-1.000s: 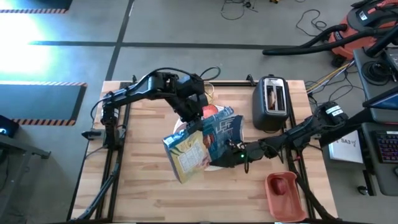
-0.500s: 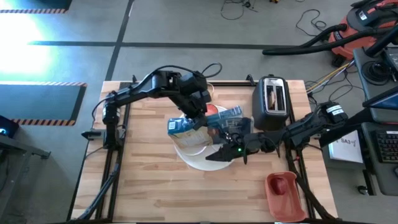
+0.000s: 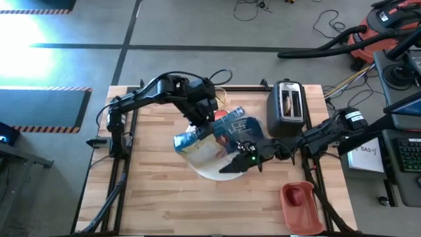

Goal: Arrange a breakfast setting
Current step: Pour the cereal from the cereal box into the white bowl

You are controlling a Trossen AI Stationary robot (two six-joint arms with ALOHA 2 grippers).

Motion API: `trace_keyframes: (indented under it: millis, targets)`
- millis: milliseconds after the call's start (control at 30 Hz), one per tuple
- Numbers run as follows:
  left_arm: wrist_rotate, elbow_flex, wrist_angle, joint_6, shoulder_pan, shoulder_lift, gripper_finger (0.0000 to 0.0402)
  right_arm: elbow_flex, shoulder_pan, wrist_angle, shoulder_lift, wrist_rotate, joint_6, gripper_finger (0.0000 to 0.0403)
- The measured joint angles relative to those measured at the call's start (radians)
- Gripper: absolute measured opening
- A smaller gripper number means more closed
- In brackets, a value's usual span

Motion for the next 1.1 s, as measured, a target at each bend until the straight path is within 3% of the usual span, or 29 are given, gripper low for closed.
trace_keyframes:
  millis: [400, 700, 900, 1100]
  targets:
    - [-0.023, 0.001, -0.080, -0.016, -0.002, -0.025, 0.0000, 0.065, 0.070, -0.001, -0.036, -0.166, -0.116, 0.0185]
    - [-0.106, 0.001, -0.122, -0.017, -0.048, -0.028, 0.0000, 0.073, 0.139, -0.103, -0.183, -0.164, -0.336, 0.0185]
    - [-0.172, 0.001, -0.122, -0.021, -0.115, -0.041, 0.0000, 0.072, 0.168, -0.353, -0.281, -0.031, -0.496, 0.0185]
    - [-0.258, 0.000, -0.123, -0.066, -0.222, -0.070, 0.0000, 0.068, 0.192, -0.662, -0.346, 0.184, -0.501, 0.0185]
